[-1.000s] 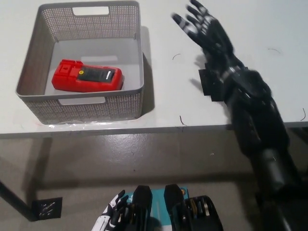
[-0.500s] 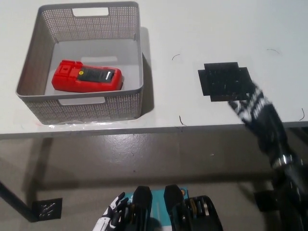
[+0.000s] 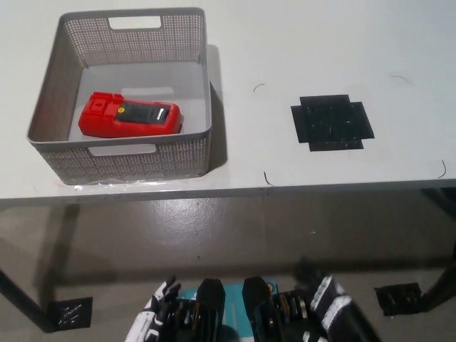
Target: Use the right hand to pick up a multimeter on the right side and put it into a container on the left side
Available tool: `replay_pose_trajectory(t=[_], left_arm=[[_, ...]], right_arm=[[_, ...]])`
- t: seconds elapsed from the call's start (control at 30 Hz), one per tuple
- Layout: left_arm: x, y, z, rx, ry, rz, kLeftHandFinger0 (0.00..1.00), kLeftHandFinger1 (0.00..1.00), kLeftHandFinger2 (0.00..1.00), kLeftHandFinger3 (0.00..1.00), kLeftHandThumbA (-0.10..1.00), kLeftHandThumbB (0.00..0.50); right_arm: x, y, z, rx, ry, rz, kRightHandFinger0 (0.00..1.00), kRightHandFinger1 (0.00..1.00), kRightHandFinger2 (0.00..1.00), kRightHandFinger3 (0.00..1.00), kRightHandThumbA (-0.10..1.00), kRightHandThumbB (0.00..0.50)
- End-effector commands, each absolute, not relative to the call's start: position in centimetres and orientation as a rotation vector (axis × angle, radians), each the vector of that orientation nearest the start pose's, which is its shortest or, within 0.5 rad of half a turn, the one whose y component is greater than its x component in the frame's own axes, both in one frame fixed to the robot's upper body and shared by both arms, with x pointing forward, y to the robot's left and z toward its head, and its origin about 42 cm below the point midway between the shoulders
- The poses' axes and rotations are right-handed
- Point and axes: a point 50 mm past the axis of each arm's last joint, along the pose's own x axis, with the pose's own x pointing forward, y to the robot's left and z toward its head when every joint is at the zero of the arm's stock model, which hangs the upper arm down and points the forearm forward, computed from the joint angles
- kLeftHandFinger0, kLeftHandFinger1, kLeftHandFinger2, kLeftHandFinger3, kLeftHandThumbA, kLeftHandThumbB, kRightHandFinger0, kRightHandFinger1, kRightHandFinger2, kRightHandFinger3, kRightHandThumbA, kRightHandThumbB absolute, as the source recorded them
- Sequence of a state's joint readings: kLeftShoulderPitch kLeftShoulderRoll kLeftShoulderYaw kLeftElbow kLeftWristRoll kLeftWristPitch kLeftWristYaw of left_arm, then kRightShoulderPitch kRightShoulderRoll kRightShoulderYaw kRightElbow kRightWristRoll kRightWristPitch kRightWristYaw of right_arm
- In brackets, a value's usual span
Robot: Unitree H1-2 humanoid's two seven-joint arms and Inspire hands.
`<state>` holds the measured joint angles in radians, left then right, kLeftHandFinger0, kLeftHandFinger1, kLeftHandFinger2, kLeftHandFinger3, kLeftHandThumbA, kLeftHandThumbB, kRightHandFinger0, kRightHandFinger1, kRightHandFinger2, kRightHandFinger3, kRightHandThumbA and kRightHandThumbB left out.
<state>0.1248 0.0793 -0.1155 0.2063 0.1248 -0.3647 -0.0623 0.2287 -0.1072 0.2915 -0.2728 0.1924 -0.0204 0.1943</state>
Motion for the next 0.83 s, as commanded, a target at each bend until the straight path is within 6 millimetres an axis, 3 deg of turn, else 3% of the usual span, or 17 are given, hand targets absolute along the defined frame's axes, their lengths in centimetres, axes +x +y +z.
replay_pose_trajectory(t=[0.0, 0.13, 0.2, 0.3, 0.8], left_arm=[[24.0, 21.3, 4.5, 0.151, -0.114, -0.154, 1.0, 1.0, 1.0, 1.0, 1.0, 0.376], [24.2, 21.0, 4.5, 0.145, -0.121, -0.154, 1.0, 1.0, 1.0, 1.0, 1.0, 0.389], [24.3, 21.0, 4.6, 0.149, -0.121, -0.152, 1.0, 1.0, 1.0, 1.0, 1.0, 0.386], [23.9, 20.9, 4.5, 0.162, -0.136, -0.152, 1.0, 1.0, 1.0, 1.0, 1.0, 0.353], [24.4, 20.4, 4.6, 0.142, -0.138, -0.162, 1.0, 1.0, 1.0, 1.0, 1.0, 0.388]], right_arm=[[19.5, -15.9, 10.5, 0.096, -0.203, 0.527, 1.0, 1.0, 1.0, 1.0, 1.0, 0.434], [20.4, -16.7, 7.4, 0.064, -0.092, 0.506, 1.0, 1.0, 1.0, 1.0, 1.0, 0.405], [21.3, -17.2, 6.2, 0.055, -0.058, 0.503, 1.0, 1.0, 1.0, 1.0, 1.0, 0.415], [21.6, -17.5, 5.6, 0.059, -0.04, 0.496, 1.0, 1.0, 1.0, 1.0, 1.0, 0.434], [23.5, -19.0, 4.5, 0.06, -0.005, 0.452, 1.0, 1.0, 1.0, 1.0, 1.0, 0.435]])
